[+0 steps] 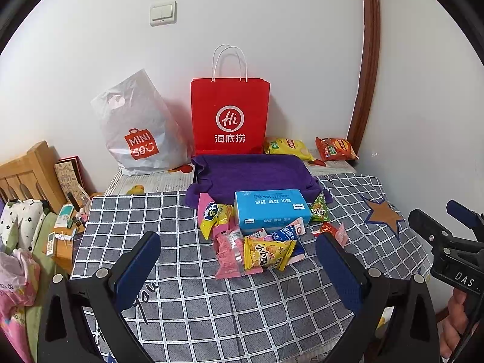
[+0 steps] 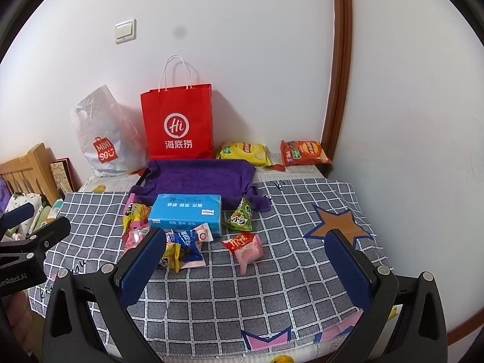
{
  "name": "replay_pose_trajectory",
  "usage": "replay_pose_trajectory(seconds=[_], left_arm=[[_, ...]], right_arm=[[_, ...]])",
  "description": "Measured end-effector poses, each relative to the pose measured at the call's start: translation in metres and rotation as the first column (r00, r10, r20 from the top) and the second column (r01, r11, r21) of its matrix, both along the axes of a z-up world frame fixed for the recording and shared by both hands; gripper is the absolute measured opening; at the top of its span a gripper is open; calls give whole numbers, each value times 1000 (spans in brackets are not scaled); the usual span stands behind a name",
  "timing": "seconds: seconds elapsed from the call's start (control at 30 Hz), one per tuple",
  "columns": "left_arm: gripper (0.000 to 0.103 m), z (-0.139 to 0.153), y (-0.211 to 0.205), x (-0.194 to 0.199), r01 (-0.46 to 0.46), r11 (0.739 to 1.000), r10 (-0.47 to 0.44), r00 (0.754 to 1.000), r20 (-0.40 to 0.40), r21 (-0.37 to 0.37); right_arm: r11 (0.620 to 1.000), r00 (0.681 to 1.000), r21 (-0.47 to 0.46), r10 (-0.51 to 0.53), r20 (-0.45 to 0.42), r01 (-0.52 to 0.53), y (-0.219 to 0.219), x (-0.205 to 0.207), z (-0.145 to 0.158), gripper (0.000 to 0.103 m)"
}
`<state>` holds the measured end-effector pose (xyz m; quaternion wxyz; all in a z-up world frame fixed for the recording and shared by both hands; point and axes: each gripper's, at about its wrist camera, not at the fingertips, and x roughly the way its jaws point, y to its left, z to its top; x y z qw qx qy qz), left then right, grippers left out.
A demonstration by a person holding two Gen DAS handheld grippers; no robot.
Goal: Organize snacks
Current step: 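Grasp the pink wrapped candy with the right tool while the left tool reaches the pink silver-striped bag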
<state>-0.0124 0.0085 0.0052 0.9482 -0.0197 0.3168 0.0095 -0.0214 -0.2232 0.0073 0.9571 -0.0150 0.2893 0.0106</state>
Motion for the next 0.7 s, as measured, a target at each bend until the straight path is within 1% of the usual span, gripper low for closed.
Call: replay_pose_trajectory(seconds=[0.2,0.43,0.57,0.7], left_arm=[[102,-1,0,1,1,1000,-1,1000,0,4],[102,-7,-2,15,5,1000,-5,1000,-17,16],[102,-19,-1,29,6,1000,-5,999,-40,16],[102,-42,5,49,12,1000,-13,996,-92,-16]], right_arm=[[1000,1000,4,4,6,-4,0,-1,0,103],[1000,1000,17,8,7,-8,-5,9,-5,103],[999,1000,32,18,13,-18,-10,18,-13,103],[1000,1000,9,10,10,-10,-14,32,-30,103]])
